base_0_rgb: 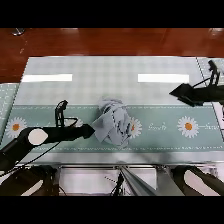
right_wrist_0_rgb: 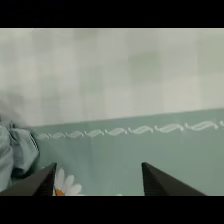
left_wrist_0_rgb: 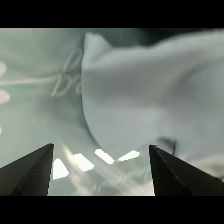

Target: Fold the shirts.

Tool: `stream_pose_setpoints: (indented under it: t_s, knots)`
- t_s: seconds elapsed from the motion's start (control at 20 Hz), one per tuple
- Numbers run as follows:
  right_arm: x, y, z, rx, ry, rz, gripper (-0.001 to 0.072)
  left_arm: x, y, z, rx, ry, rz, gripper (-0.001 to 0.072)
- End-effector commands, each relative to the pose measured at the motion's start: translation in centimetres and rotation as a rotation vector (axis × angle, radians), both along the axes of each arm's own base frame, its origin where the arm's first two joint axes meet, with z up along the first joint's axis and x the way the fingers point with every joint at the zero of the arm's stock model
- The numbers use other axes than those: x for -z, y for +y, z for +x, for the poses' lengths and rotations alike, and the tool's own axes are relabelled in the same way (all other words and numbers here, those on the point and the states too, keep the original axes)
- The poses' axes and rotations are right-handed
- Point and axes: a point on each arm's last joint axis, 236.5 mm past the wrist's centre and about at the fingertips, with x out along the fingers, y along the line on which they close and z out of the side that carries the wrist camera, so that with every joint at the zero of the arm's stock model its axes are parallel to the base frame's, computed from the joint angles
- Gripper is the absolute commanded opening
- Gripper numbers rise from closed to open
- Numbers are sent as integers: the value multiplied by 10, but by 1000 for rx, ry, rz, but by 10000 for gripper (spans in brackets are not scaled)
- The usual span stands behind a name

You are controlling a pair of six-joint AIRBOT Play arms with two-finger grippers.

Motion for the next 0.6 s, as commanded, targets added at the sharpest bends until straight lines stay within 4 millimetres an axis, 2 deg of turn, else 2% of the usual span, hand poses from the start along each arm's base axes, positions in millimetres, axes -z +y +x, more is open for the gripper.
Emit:
stream_pose_setpoints:
  t_s: [0.0,0.1,0.2,0.55]
  knots:
    - [43,18,-39,-65,116,21,622,7,-1,33,-148,-46,-59,704]
    - [53,30,-47,-92,134,23,622,10,-13,35,-97,-51,-79,704]
    - [53,45,-47,-130,127,25,622,12,-23,39,-59,-61,-101,704]
    - [42,91,-27,-166,20,53,622,21,-60,33,63,0,-203,702]
